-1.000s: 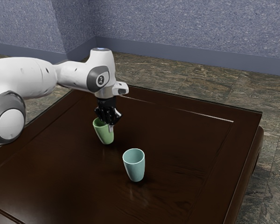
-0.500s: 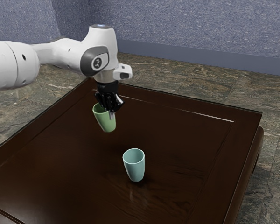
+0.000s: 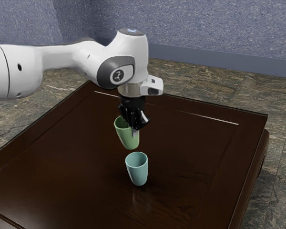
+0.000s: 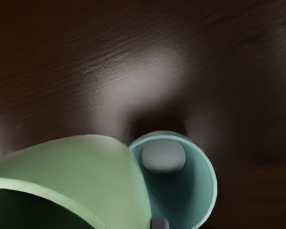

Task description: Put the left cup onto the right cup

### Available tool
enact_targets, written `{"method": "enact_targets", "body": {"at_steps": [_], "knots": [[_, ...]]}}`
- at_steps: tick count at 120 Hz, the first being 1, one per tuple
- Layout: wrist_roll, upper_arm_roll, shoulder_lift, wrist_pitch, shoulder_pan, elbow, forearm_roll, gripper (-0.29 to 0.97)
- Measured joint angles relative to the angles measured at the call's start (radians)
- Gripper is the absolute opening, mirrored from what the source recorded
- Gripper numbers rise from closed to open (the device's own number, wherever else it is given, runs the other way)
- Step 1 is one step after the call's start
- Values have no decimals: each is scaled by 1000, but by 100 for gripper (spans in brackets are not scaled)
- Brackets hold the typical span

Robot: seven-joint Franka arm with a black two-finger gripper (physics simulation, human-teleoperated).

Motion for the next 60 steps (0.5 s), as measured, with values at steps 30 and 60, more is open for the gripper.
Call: {"method": "enact_targets", "body": {"at_steps": [30,60], "knots": [[-51,0,2,7,-25,-47,3,-10],[-92,2,10,13,-53,-44,11,-10]]}}
